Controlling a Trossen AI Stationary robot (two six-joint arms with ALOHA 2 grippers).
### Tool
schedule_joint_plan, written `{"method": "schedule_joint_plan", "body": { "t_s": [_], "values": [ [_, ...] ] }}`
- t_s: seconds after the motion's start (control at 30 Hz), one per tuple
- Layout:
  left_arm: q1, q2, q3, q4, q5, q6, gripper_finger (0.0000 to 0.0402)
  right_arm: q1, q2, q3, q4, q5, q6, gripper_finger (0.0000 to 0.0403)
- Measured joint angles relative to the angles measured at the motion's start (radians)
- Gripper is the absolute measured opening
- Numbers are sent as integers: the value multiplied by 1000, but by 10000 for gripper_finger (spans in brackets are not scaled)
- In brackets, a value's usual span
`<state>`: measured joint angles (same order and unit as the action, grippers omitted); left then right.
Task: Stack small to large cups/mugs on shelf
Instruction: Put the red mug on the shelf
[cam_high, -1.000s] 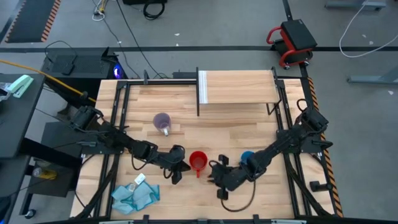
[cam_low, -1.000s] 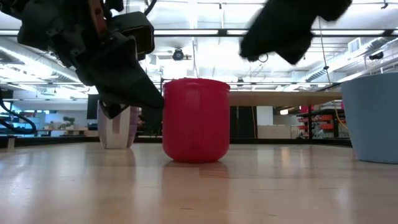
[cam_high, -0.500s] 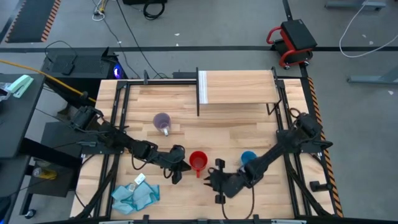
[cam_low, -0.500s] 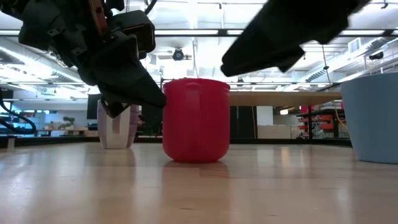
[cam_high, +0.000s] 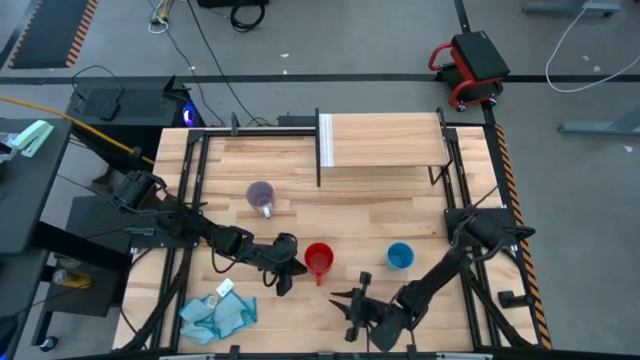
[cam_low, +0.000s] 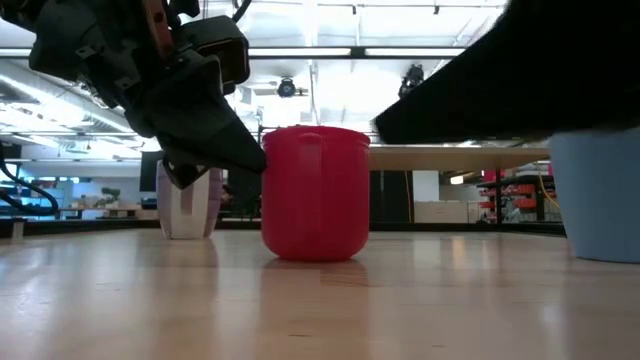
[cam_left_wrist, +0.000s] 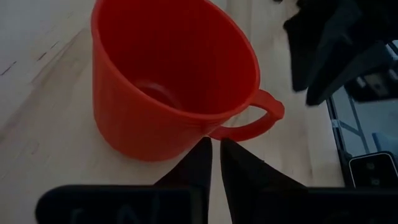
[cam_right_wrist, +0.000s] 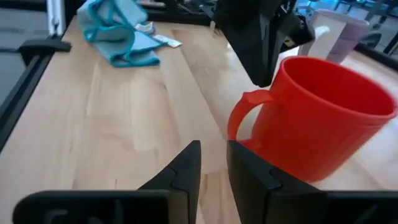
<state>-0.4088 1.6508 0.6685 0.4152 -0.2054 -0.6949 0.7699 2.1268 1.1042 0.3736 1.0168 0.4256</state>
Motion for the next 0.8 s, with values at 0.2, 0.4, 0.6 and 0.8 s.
{"method": "schedule_joint_plan", "body": {
  "t_s": [0.2,0.4,0.6,0.8],
  "values": [
    [0,0,0,-1,0,1,43,-29,45,0,55,32,23,89],
    [0,0,0,-2,0,2,45,-56,68,0,119,45,22,89],
    [0,0,0,-2,0,3,45,-89,69,0,125,12,42,90],
    [0,0,0,-2,0,3,44,-107,67,0,137,-22,43,90]
  ]
}}
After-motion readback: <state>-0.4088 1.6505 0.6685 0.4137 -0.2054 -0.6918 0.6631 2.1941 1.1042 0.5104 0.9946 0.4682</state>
